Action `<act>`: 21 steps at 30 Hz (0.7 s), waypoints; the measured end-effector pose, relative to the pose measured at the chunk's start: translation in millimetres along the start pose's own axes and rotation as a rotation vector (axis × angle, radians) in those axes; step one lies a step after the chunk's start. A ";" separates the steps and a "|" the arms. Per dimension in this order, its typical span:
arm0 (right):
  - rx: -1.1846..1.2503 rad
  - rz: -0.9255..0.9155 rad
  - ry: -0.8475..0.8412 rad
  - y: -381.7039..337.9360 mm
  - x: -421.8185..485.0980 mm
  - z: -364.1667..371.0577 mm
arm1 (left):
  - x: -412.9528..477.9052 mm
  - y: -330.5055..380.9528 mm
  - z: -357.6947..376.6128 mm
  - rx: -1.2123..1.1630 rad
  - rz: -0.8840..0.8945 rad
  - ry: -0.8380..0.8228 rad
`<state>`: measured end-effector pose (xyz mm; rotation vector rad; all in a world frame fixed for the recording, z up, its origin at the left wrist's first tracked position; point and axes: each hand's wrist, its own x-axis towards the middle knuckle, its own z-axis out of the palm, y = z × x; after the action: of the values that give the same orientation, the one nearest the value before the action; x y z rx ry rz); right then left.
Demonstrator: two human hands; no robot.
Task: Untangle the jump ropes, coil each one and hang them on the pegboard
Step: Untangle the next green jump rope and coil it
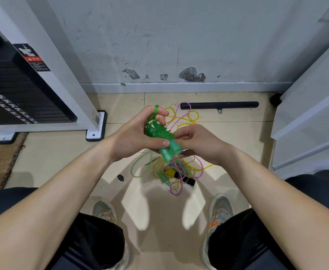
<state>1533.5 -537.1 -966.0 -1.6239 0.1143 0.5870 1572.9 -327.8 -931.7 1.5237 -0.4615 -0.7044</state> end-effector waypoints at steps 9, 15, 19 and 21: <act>0.532 0.084 -0.224 -5.0 1.9 1.2 | -1.0 -3.4 7.6 0.278 0.023 -0.131; 0.529 0.081 -0.069 -13.8 -0.2 11.4 | 0.0 -7.1 17.9 0.259 -0.034 -0.232; 0.558 0.093 0.095 -15.7 4.0 10.9 | -2.8 -3.2 21.8 0.347 -0.066 -0.350; 0.532 0.077 0.183 -18.0 6.2 7.5 | -5.7 -3.7 26.4 0.385 -0.112 -0.406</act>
<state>1543.8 -525.5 -952.7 -1.1536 0.4335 0.4186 1550.5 -343.1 -933.9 1.7776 -0.8604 -1.0661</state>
